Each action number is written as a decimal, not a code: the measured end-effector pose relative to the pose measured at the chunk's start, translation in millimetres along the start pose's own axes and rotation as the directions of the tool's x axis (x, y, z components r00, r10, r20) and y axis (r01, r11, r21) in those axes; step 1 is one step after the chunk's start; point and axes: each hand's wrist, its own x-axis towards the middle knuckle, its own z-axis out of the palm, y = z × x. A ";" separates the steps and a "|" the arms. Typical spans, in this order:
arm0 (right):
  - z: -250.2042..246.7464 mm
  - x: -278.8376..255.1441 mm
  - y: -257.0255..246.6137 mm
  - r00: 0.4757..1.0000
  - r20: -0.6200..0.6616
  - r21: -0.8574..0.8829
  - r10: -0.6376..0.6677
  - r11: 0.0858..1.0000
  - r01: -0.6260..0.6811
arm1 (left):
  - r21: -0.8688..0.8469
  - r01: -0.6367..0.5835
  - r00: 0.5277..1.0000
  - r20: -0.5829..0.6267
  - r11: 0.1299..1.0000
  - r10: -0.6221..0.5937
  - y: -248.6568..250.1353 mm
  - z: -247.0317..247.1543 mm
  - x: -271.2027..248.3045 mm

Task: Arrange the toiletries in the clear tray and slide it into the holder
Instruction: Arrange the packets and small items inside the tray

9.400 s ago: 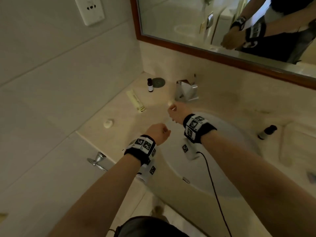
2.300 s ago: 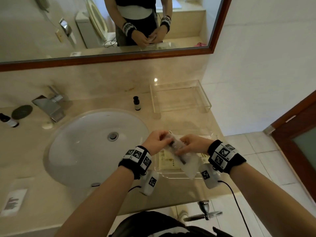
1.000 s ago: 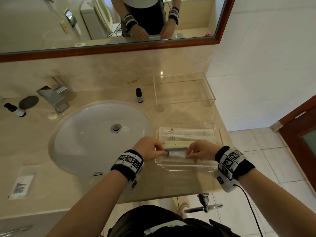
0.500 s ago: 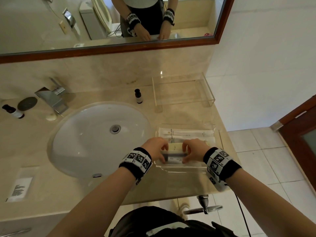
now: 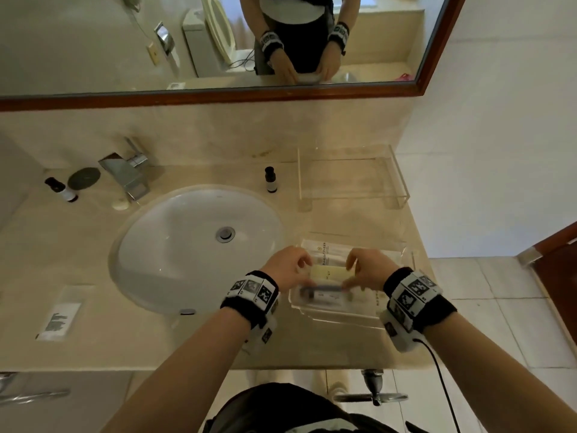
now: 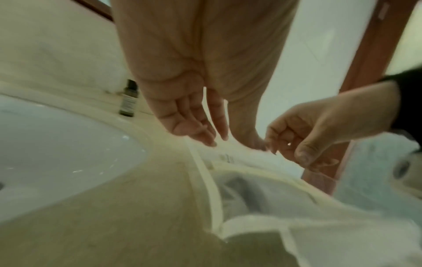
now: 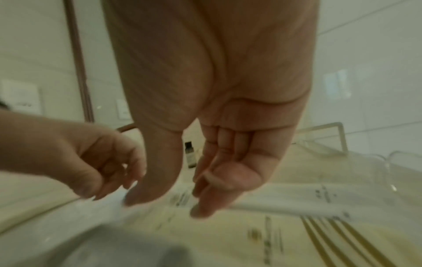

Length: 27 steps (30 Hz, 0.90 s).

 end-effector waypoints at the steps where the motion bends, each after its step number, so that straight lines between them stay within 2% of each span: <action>1: -7.6 1.4 -0.2 0.999 -0.041 0.029 -0.007 1.000 0.008 | -0.032 0.018 0.997 -0.078 0.999 -0.020 -2.7 -5.6 -2.5; 4: -21.4 8.7 -8.3 0.989 -0.144 0.079 -0.018 0.996 0.030 | -0.061 0.107 0.960 -0.252 0.992 -0.119 -17.8 -20.5 -9.0; 10: -16.3 24.9 -66.1 0.979 -0.138 0.142 -0.149 0.975 0.169 | -0.112 0.295 0.875 -0.366 0.949 -0.315 -51.8 -42.7 -31.5; 12: -12.6 32.4 -94.3 0.977 -0.120 0.157 -0.177 0.968 0.195 | -0.103 0.354 0.830 -0.424 0.930 -0.363 -67.8 -50.5 -45.0; 14: -8.7 41.4 -126.1 0.972 -0.099 0.163 -0.213 0.960 0.227 | -0.127 0.414 0.766 -0.487 0.901 -0.420 -89.6 -62.3 -61.5; 18: 4.1 55.7 -197.9 0.947 -0.076 0.153 -0.312 0.935 0.321 | -0.218 0.522 0.608 -0.582 0.824 -0.539 -147.6 -90.6 -97.3; 20: 16.3 59.8 -235.3 0.931 -0.038 0.130 -0.364 0.921 0.366 | -0.241 0.609 0.547 -0.563 0.756 -0.620 -179.1 -103.2 -115.9; 23: 38.1 66.8 -289.7 0.900 0.005 0.108 -0.436 0.895 0.433 | -0.209 0.783 0.441 -0.478 0.586 -0.760 -229.6 -117.3 -140.6; 25: 55.3 72.1 -322.4 0.886 0.037 0.113 -0.462 0.883 0.455 | -0.234 0.841 0.358 -0.435 0.488 -0.826 -263.9 -123.9 -156.6; 27: 71.9 76.5 -349.0 0.879 0.062 0.125 -0.474 0.877 0.464 | -0.258 0.863 0.316 -0.398 0.435 -0.862 -293.6 -128.7 -170.8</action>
